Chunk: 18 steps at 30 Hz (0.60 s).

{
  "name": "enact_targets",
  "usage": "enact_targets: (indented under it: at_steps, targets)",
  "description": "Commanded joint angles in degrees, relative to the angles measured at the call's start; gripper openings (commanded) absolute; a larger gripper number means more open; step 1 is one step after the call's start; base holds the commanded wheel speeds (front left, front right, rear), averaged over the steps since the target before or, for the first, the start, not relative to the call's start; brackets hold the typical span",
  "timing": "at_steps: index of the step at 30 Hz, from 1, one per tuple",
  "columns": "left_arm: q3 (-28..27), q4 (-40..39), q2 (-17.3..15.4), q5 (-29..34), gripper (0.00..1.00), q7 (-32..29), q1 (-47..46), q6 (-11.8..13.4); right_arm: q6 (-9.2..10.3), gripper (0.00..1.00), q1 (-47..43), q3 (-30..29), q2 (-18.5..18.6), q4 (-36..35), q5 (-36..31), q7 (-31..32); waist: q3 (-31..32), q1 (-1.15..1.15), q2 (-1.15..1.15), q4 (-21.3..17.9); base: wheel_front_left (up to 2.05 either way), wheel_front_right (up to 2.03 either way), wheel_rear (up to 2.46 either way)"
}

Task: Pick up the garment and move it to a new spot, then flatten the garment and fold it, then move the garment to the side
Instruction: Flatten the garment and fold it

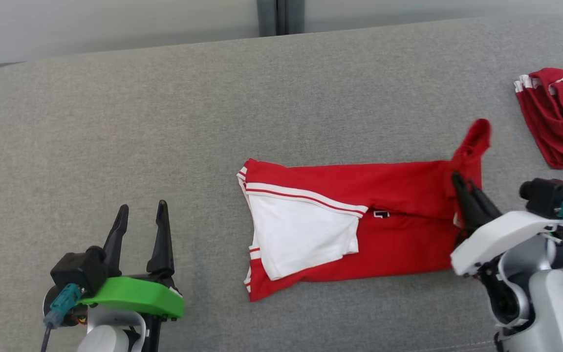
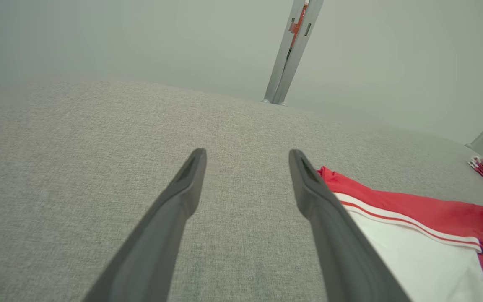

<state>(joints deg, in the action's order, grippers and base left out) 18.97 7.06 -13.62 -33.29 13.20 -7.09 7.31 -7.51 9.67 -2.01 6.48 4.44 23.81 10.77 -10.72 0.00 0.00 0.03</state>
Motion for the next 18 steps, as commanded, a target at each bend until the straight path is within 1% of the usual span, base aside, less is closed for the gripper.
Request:
enact_targets:
  at_steps: [1,5,8,13,18]
  targets:
    - [-0.01,0.03,-0.36,-0.35,1.00,0.25,-1.06,0.04,0.05,0.00,-0.81,2.32,-0.59,-1.78,1.13,0.55,-0.07,0.00,0.00,1.39,0.00,0.00,0.00]
    - [0.14,0.14,-0.08,-0.46,1.00,0.42,-1.31,-0.08,0.05,0.00,-0.72,8.60,-1.72,-4.05,3.45,1.28,-0.19,0.00,0.00,3.25,0.00,0.00,0.00]
    - [0.25,0.27,0.16,-0.46,1.00,0.51,-1.53,-0.17,0.05,0.00,0.57,12.55,-2.46,-3.31,4.78,1.51,-0.34,0.00,0.00,4.52,0.00,0.00,0.00]
    - [0.37,0.48,0.53,-0.56,1.00,0.66,-2.09,-0.41,0.04,0.00,3.35,18.84,-3.15,1.00,6.54,1.43,-0.83,0.00,0.00,6.68,0.00,0.00,0.00]
    - [0.46,0.82,0.68,-0.46,1.00,0.90,-2.58,-0.61,0.03,0.00,7.17,23.29,-3.47,6.58,8.56,-0.07,-1.26,0.00,0.00,8.49,0.00,0.00,0.00]
